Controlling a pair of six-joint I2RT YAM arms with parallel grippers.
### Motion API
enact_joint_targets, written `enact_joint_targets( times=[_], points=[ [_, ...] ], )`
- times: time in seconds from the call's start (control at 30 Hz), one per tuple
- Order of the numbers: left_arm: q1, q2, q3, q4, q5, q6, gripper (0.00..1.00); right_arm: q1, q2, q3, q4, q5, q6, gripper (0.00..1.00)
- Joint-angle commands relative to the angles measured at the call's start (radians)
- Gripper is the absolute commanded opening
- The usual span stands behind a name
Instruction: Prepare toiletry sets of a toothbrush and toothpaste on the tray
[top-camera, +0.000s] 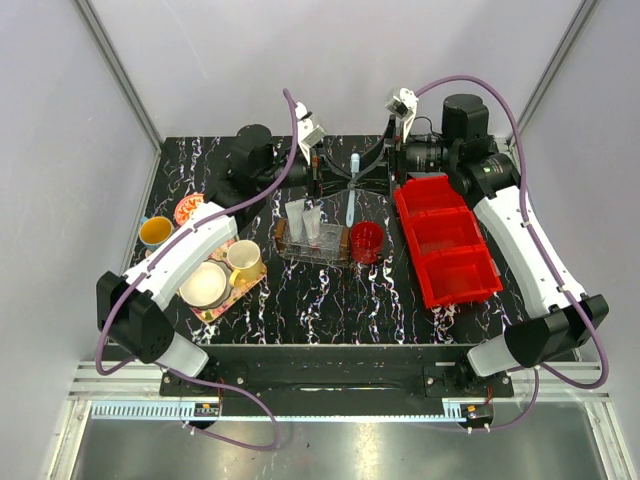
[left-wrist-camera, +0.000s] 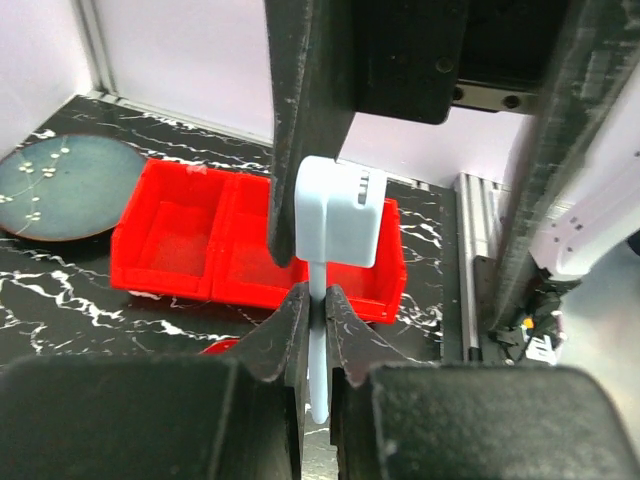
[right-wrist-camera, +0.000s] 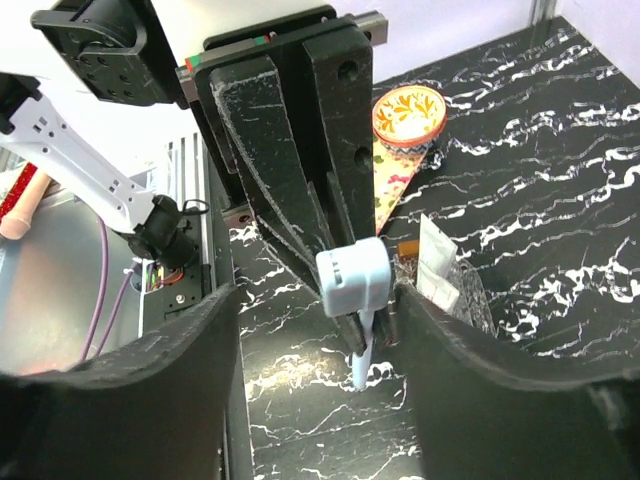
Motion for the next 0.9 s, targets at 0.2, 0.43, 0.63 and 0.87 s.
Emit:
enact_joint_targets(
  times=[0.2, 0.43, 0.63, 0.87],
  points=[
    [-0.002, -0.095, -0.13, 0.076, -0.27, 0.121, 0.0, 0.011, -0.049, 0.057, -0.18, 0.184, -0.164, 0.98],
    [-0.002, -0.135, -0.308, 0.228, -0.411, 0.132, 0.0, 0.003, -0.096, 0.025, -0.206, 0.378, -0.24, 1.0],
    [-0.002, -0.149, -0.44, 0.447, -0.504, 0.107, 0.0, -0.038, -0.11, -0.027, -0.177, 0.439, -0.261, 1.0],
    [-0.002, -0.151, -0.556, 0.628, -0.537, 0.089, 0.0, -0.058, -0.095, -0.071, -0.148, 0.425, -0.247, 1.0]
  ],
)
